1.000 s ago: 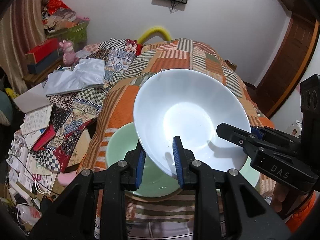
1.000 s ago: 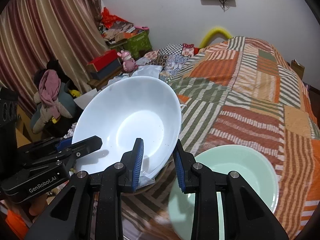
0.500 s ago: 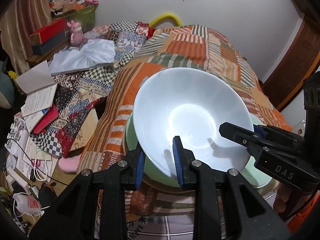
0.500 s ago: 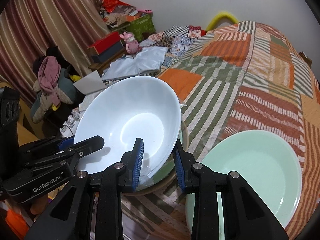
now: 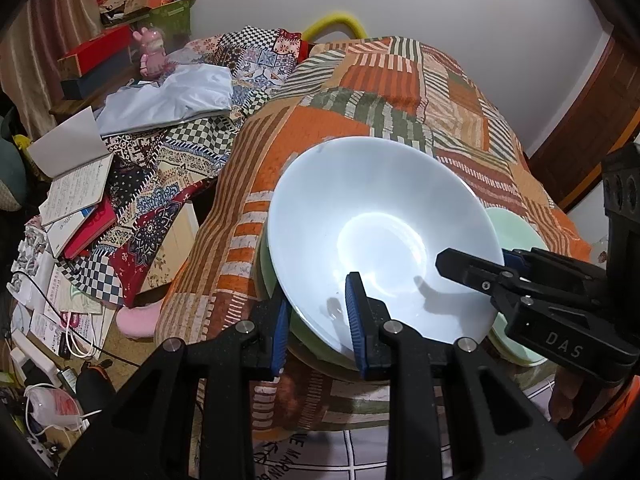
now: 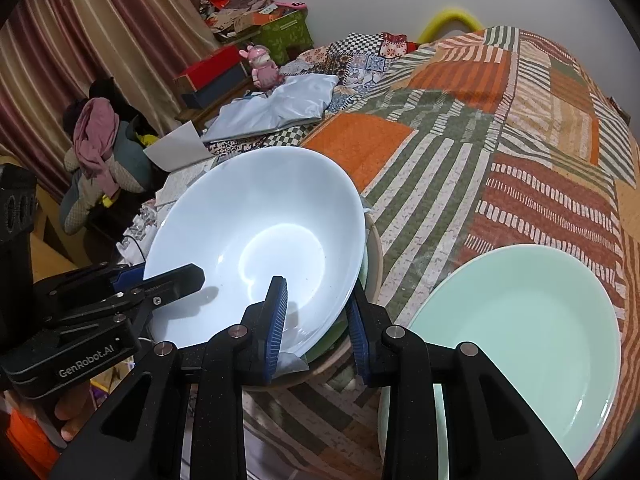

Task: Organize plates and bowls

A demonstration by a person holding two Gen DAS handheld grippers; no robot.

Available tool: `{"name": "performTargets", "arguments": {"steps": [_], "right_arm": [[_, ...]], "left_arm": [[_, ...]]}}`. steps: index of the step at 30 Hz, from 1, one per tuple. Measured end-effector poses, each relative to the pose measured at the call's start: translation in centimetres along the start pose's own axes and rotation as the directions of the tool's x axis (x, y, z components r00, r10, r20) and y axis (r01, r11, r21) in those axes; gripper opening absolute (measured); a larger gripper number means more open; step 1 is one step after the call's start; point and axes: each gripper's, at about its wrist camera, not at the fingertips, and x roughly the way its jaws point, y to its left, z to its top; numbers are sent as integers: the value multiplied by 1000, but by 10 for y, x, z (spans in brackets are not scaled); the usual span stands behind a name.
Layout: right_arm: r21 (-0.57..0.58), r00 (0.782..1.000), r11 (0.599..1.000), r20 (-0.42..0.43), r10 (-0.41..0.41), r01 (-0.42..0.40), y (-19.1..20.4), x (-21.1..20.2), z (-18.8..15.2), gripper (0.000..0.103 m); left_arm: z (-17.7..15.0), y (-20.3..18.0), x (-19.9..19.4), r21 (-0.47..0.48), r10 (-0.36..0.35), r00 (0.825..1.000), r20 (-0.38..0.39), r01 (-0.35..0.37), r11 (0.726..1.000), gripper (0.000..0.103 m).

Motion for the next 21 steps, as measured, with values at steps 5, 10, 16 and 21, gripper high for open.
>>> {"name": "performTargets", "arguments": {"steps": [5, 10, 16, 21], "right_arm": [[-7, 1000, 1000, -5, 2, -2, -2, -3, 0, 27], [-18, 1000, 1000, 6, 3, -3, -5, -8, -1, 27], [-21, 1000, 1000, 14, 7, -6, -8, -9, -3, 28], [-4, 1000, 1000, 11, 23, -23, -13, -11, -6, 28]], "left_arm": [[-1, 0, 6, 0, 3, 1000, -22, -3, 1000, 26], [0, -2, 10, -5, 14, 999, -31, -14, 1000, 27], [4, -5, 12, 5, 33, 998, -44, -32, 999, 27], [9, -8, 9, 13, 51, 997, -50, -50, 999, 27]]}}
